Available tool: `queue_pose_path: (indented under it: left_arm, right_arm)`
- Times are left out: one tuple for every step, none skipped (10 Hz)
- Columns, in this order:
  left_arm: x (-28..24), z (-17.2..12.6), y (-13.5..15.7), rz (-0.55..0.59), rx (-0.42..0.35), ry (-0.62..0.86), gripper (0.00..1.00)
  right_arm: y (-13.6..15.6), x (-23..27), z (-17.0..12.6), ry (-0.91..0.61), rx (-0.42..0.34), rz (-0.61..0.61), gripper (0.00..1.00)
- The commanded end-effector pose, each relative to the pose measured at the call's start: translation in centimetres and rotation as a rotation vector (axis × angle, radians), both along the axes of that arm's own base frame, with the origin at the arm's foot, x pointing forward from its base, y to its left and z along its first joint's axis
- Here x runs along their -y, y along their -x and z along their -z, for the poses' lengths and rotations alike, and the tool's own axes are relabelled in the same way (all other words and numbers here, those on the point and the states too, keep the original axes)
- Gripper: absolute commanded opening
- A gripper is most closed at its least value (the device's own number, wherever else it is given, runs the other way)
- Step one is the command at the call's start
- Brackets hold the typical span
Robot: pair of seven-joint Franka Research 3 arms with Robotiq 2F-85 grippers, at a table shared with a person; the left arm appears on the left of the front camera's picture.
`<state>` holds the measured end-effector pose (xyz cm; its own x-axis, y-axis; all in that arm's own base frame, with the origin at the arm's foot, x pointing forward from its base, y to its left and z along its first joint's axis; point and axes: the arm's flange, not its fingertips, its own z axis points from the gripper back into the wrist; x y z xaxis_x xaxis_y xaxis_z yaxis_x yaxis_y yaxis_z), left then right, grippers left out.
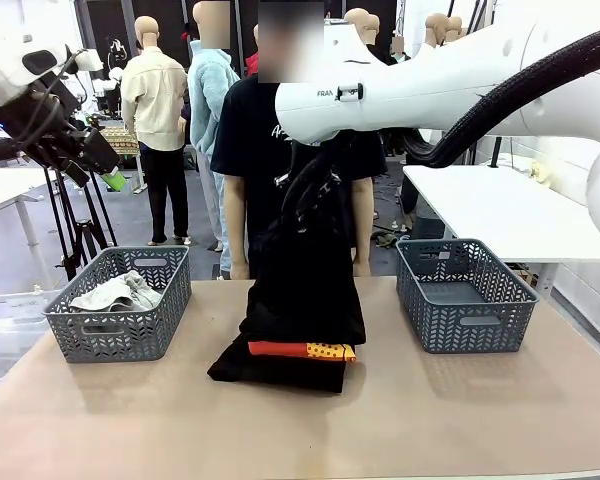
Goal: Sort the tops and bottoms.
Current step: Lift clothes from the center of the table with your right hand.
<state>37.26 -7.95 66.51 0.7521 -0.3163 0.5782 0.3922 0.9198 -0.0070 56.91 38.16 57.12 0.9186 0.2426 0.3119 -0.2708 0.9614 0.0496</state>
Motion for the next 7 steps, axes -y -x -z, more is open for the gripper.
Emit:
queue_pose_path:
  left_arm:
    - [0.0,0.0,0.1,-0.009,0.003,0.003,0.76]
    - [0.0,0.0,0.1,-0.009,0.003,0.003,0.76]
    - [0.0,0.0,0.1,-0.009,0.003,0.003,0.76]
    - [0.0,0.0,0.1,-0.009,0.003,0.003,0.76]
    - [0.0,0.0,0.1,-0.009,0.003,0.003,0.76]
    - [0.0,0.0,0.1,-0.009,0.003,0.003,0.76]
    - [0.0,0.0,0.1,-0.009,0.003,0.003,0.76]
  right_arm:
    - [0.6,0.5,-3.9,0.008,0.085,0.028,0.0]
    - [0.6,0.5,-5.5,0.007,0.122,0.029,0.0]
    - [0.7,0.3,-6.6,0.005,0.154,0.019,0.0]
    - [0.9,-0.1,-7.6,0.003,0.179,0.003,0.0]
    - [1.1,-0.4,-8.1,-0.003,0.189,-0.005,0.0]
    - [1.3,-0.7,-9.0,-0.006,0.211,-0.017,0.0]
    - [1.3,-1.0,-9.9,-0.014,0.234,-0.028,0.0]
